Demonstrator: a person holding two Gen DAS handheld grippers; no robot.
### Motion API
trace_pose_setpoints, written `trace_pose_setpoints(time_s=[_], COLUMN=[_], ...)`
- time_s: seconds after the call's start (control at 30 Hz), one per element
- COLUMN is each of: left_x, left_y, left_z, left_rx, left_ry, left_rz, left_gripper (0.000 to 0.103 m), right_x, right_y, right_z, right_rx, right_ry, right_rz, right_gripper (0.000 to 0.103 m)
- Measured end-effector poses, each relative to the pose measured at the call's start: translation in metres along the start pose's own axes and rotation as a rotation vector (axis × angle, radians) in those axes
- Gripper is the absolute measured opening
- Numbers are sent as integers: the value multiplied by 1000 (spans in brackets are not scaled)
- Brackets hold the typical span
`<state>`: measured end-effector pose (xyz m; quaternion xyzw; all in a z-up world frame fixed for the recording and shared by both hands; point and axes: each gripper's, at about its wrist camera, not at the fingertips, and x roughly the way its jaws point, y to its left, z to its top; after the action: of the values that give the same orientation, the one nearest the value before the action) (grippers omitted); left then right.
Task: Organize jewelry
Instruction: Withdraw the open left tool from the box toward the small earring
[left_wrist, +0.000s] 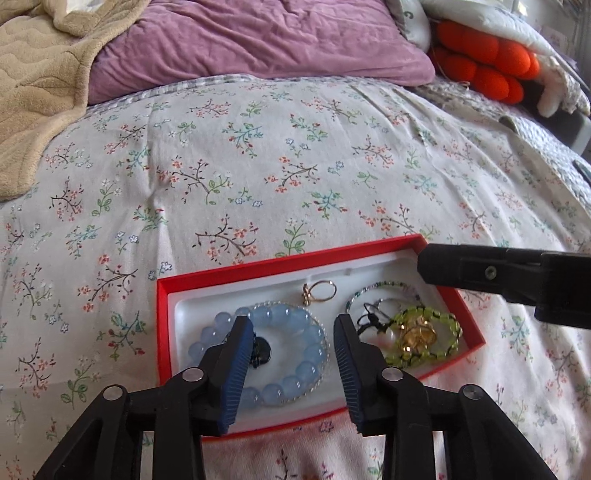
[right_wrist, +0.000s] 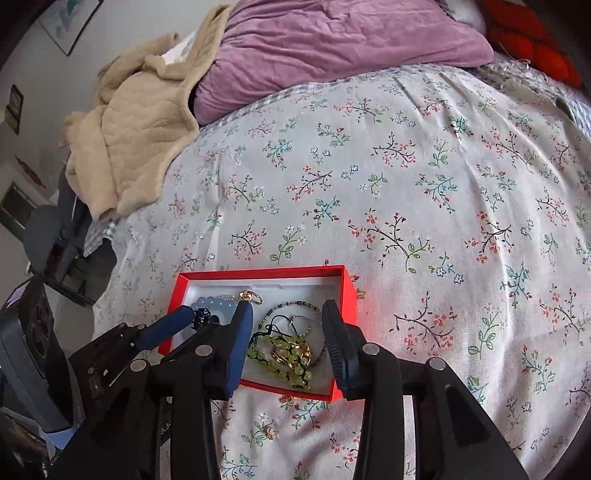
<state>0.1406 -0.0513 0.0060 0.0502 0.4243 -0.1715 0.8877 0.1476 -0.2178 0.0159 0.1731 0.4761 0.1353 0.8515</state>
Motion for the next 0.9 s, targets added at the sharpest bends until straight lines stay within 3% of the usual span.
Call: trace_pose_setpoints(time_s=[0.33, 0.47, 0.7, 0.9], left_x=[-19, -22, -22, -23], left_y=[1, 4, 13, 13], left_z=[-14, -22, -39, -58], left_rx=[14, 27, 18, 62], left_ry=[19, 36, 99, 139], left_rz=[28, 53, 88, 111], left_gripper=[74, 83, 88, 89], right_x=[-15, -17, -23, -19], right_y=[6, 9, 14, 14], right_z=[-17, -27, -45, -67], right_rx=[-65, -102, -172, -237], right_ry=[21, 38, 62, 116], right_rz=[-61, -96, -142, -203], right_gripper=[61, 66, 81, 83])
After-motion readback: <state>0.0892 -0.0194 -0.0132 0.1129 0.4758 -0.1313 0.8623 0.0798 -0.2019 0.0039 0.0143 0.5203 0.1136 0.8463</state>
